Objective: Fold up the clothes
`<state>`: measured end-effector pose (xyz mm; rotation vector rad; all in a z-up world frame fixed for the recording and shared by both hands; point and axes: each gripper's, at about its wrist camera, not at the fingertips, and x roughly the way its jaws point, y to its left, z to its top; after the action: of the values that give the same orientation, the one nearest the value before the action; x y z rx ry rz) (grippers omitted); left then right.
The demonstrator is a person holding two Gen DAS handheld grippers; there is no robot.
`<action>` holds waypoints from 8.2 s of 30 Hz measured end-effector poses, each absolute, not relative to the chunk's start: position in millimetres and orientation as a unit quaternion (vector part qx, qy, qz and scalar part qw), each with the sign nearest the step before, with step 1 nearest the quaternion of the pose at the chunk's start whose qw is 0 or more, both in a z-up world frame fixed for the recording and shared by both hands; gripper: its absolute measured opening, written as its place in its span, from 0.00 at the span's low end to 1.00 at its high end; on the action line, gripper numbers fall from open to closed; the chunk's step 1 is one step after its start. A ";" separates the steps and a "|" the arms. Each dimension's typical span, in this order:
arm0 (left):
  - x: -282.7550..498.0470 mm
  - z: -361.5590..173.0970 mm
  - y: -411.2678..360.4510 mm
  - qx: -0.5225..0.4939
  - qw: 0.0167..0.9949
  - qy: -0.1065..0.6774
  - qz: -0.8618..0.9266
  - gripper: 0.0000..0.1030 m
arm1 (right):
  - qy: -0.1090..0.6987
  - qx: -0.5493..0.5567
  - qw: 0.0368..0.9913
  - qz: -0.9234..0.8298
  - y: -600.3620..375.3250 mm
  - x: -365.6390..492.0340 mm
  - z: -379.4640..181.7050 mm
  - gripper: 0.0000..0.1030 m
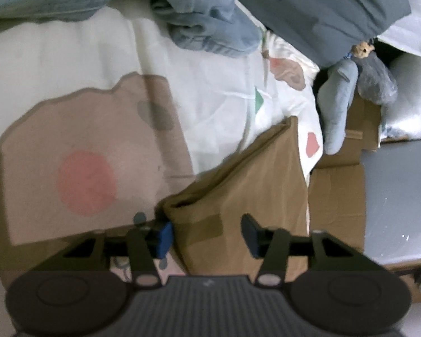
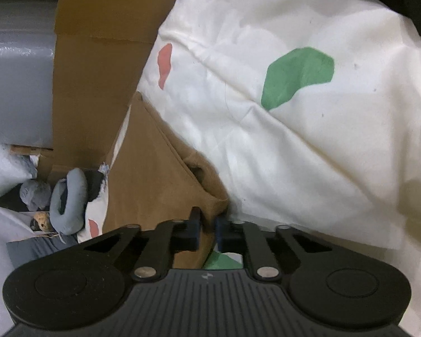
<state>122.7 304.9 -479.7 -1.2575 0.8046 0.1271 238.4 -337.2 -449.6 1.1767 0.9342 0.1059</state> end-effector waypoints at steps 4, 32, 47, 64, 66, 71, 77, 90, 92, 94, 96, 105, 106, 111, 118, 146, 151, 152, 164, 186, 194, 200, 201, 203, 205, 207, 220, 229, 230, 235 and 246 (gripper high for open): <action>117.3 -482.1 307.9 -0.572 0.731 0.368 0.052 0.14 | 0.415 0.543 0.728 0.058 -340.2 234.6 -449.7 0.03; 126.5 -500.7 304.7 -0.588 0.730 0.348 0.034 0.10 | 0.384 0.569 0.723 0.071 -327.0 249.1 -466.7 0.04; 117.1 -468.2 305.3 -0.569 0.733 0.370 0.052 0.05 | 0.369 0.555 0.744 0.039 -347.3 236.6 -431.9 0.01; 71.8 -459.6 308.1 -0.555 0.718 0.419 0.041 0.05 | 0.404 0.546 0.734 -0.008 -365.1 159.2 -419.3 0.01; 68.5 -462.2 309.6 -0.553 0.717 0.421 0.041 0.05 | 0.414 0.540 0.733 -0.012 -365.0 151.8 -422.1 0.01; 68.2 -467.0 309.3 -0.547 0.719 0.427 0.036 0.05 | 0.435 0.499 0.749 -0.037 -364.2 143.3 -413.1 0.10; 67.9 -462.5 305.7 -0.533 0.728 0.429 0.038 0.05 | 0.440 0.433 0.783 -0.075 -365.0 138.7 -376.6 0.19; 77.7 -444.6 306.6 -0.503 0.735 0.454 0.016 0.05 | 0.479 0.284 0.830 0.023 -251.6 216.8 -324.8 0.19; 73.7 -447.5 308.1 -0.512 0.732 0.449 0.012 0.05 | 0.491 0.263 0.829 0.053 -219.5 225.5 -327.9 0.19; 68.7 -449.7 310.1 -0.519 0.731 0.443 0.008 0.05 | 0.503 0.239 0.826 0.083 -187.3 232.1 -332.6 0.19; 63.0 -452.6 312.7 -0.525 0.729 0.438 0.005 0.05 | 0.519 0.206 0.823 0.107 -158.6 235.5 -337.1 0.19; 44.1 -473.9 320.1 -0.551 0.722 0.418 0.005 0.04 | 0.567 0.073 0.796 0.201 -69.2 229.4 -366.2 0.18; 44.1 -475.7 321.1 -0.550 0.721 0.421 0.005 0.04 | 0.571 0.065 0.793 0.203 -64.7 226.2 -369.4 0.17; 45.4 -477.0 323.6 -0.552 0.719 0.421 -0.005 0.04 | 0.589 0.041 0.779 0.210 -54.4 208.3 -381.5 0.17; 45.0 -476.3 323.9 -0.560 0.717 0.415 -0.013 0.04 | 0.615 0.023 0.753 0.232 -57.5 179.0 -386.1 0.19; 65.3 -395.0 298.5 -0.536 0.739 0.380 -0.148 0.03 | 0.562 0.022 0.800 0.209 -31.9 257.8 -386.4 0.15; 68.5 -385.5 292.4 -0.525 0.743 0.382 -0.163 0.03 | 0.551 0.014 0.809 0.206 -26.4 282.3 -391.5 0.16; 69.0 -384.0 291.7 -0.524 0.744 0.381 -0.165 0.03 | 0.547 0.013 0.812 0.204 -22.2 287.4 -393.1 0.16; 66.6 -392.4 296.2 -0.530 0.741 0.385 -0.148 0.03 | 0.507 -0.007 0.841 0.189 -1.4 331.4 -389.5 0.16; 66.7 -397.3 298.2 -0.535 0.738 0.383 -0.147 0.03 | 0.469 -0.008 0.870 0.151 14.9 390.6 -405.3 0.16; 67.9 -396.9 297.2 -0.536 0.738 0.380 -0.152 0.03 | 0.477 -0.003 0.864 0.161 13.8 399.6 -403.2 0.21; 71.7 -392.6 295.0 -0.535 0.741 0.375 -0.158 0.03 | 0.489 0.016 0.854 0.178 2.8 378.7 -383.0 0.43; 72.8 -390.7 294.3 -0.532 0.742 0.375 -0.160 0.03 | 0.492 0.020 0.850 0.187 1.3 371.6 -379.6 0.43; 75.2 -386.8 292.6 -0.528 0.745 0.374 -0.163 0.03 | 0.498 0.027 0.843 0.204 -1.4 357.2 -372.9 0.43; 78.0 -384.0 290.8 -0.525 0.746 0.374 -0.168 0.03 | 0.498 0.029 0.838 0.222 -2.7 341.4 -366.7 0.47; 80.8 -381.1 289.0 -0.523 0.747 0.373 -0.172 0.03 | 0.495 0.032 0.835 0.237 -4.2 324.1 -359.5 0.54; 92.0 -372.6 280.8 -0.510 0.752 0.379 -0.175 0.03 | 0.531 -0.003 0.767 0.359 14.2 235.0 -302.6 0.82; 98.0 -369.7 276.3 -0.506 0.753 0.379 -0.182 0.03 | 0.509 -0.063 0.722 0.465 47.9 197.3 -271.5 0.83; 99.1 -369.1 275.3 -0.506 0.752 0.380 -0.184 0.03 | 0.502 -0.068 0.722 0.471 52.3 192.7 -270.8 0.83; 101.7 -367.8 272.3 -0.503 0.751 0.382 -0.191 0.03 | 0.474 -0.102 0.731 0.480 75.6 173.0 -277.5 0.83; 101.0 -367.8 271.5 -0.511 0.746 0.379 -0.198 0.03 | 0.406 -0.171 0.766 0.468 123.0 147.2 -289.7 0.69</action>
<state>101.0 271.5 -367.8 -1.1180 0.8297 -0.4336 147.2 123.0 -289.7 -0.3712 0.8813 1.0158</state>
